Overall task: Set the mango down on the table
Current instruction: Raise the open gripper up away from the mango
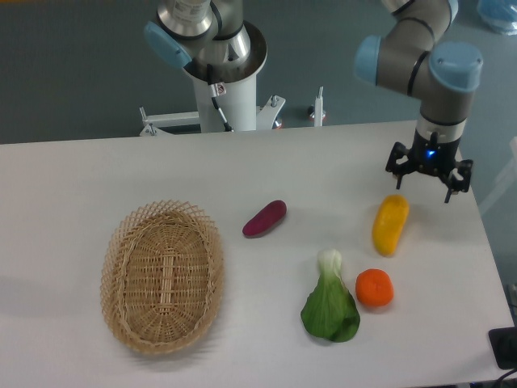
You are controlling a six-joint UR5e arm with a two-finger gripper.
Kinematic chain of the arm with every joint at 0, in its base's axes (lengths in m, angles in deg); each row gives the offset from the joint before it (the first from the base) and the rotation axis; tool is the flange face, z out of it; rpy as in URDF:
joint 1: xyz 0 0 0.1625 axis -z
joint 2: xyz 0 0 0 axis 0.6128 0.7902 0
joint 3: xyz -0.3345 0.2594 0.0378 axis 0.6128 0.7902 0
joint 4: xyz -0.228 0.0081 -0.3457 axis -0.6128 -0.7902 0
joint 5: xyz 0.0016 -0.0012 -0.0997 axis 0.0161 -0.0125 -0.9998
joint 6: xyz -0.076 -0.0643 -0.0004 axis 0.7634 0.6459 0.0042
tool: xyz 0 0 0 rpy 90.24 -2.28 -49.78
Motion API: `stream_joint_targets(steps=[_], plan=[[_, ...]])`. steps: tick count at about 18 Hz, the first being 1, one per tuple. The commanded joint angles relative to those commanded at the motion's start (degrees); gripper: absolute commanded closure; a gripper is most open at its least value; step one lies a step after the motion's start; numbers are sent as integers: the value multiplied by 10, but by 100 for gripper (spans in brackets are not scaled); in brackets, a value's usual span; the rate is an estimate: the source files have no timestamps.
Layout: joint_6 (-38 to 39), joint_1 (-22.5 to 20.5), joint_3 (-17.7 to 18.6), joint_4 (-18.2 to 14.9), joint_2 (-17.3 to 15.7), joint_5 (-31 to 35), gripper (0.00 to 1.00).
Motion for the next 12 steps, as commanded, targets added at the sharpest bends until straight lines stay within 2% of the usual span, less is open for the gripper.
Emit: stream_joint_targets(steps=[4, 6, 12], plan=[[-15, -3, -41, -64, -11, 18, 0], [-68, -5, -63, -103, -11, 47, 0], [-73, -21, -91, -153, -29, 47, 0]])
